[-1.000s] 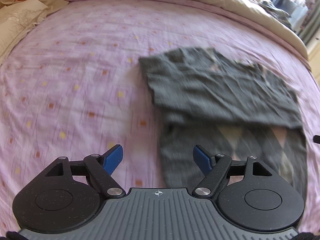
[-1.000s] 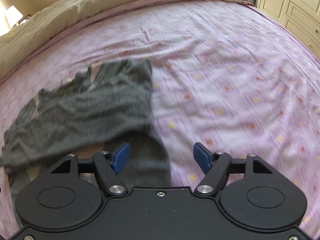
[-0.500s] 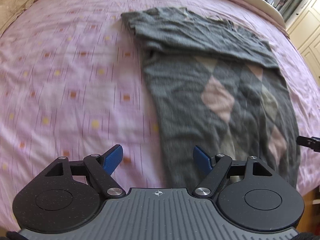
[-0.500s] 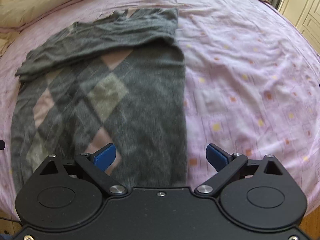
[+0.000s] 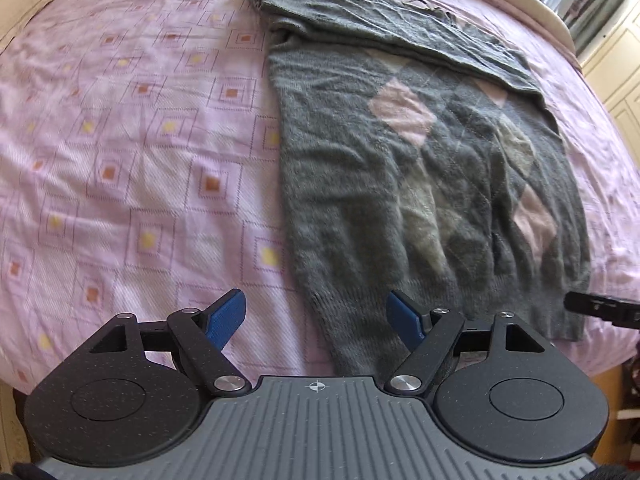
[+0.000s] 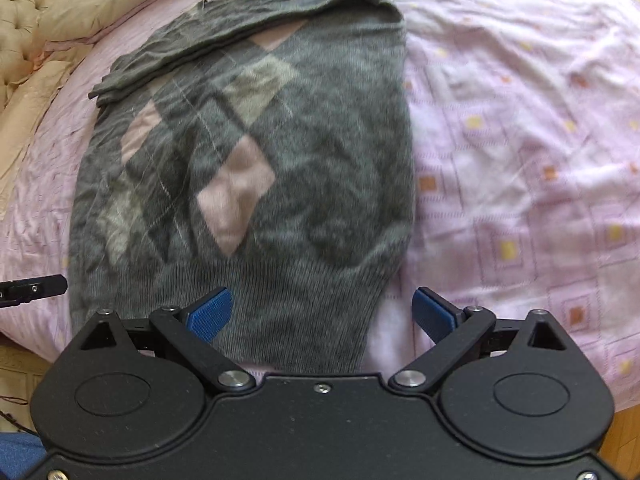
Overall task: Fold small clothes
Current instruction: 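Move both open grippers to the sweater hem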
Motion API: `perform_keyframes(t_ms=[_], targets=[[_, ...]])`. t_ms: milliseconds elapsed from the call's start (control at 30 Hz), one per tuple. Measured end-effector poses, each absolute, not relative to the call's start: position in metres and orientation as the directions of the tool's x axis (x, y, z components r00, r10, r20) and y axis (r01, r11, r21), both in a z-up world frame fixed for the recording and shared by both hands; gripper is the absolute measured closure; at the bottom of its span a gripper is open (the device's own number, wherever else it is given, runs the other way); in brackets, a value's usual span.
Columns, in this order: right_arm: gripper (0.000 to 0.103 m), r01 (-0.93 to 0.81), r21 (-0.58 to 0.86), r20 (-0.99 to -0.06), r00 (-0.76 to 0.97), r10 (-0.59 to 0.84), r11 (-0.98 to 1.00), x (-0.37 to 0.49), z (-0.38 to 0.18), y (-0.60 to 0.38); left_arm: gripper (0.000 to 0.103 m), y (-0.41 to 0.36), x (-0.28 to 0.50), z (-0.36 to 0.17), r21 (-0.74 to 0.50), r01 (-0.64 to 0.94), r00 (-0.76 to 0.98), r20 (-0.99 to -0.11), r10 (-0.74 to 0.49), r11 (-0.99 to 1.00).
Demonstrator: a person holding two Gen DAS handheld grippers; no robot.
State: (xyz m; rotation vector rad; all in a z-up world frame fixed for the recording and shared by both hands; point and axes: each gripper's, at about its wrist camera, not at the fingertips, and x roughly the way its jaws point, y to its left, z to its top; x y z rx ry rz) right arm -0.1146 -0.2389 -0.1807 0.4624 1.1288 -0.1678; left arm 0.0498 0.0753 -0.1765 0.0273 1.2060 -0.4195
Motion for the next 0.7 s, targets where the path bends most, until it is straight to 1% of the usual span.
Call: perform_keyframes(t_ms=[67,167,300,433,633,700], targets=[[0.005,0.354,0.296,-0.89,0.439,0.122,0.887,-0.116,-0.184,-0.242,0.027,0.072,0.047,-0.178,-0.198,0.33,0.3,-0.905,-0.302,0.923],[0.0,0.332,0.331,-0.875,0.459,0.155,0.884,-0.116,-0.188,-0.244,0.027,0.066,0.044,-0.184,-0.175,0.328,0.305,-0.91,-0.279,0.928],[0.0,0.299,0.346,-0.861,0.478,0.174,0.889,-0.118,-0.188,-0.245,0.027,0.059,0.042,-0.196,-0.191,0.312,0.277,-0.919,-0.281,0.931],[0.0,0.289,0.406,-0.828,0.519,0.214,0.867,-0.126,-0.189,-0.253,0.025,0.051,0.037,-0.199,-0.161,0.319,0.313,-0.912,-0.265,0.934],[0.0,0.267,0.435,-0.814,0.526,0.248,0.86,-0.128,-0.189,-0.258,0.025,0.048,0.036,-0.198,-0.234,0.321,0.314,-0.888,-0.336,0.918],[0.0,0.266,0.441,-0.816,0.517,0.259,0.857,-0.127,-0.189,-0.259,0.025,0.046,0.036,-0.198,-0.235,0.322,0.313,-0.888,-0.337,0.917]])
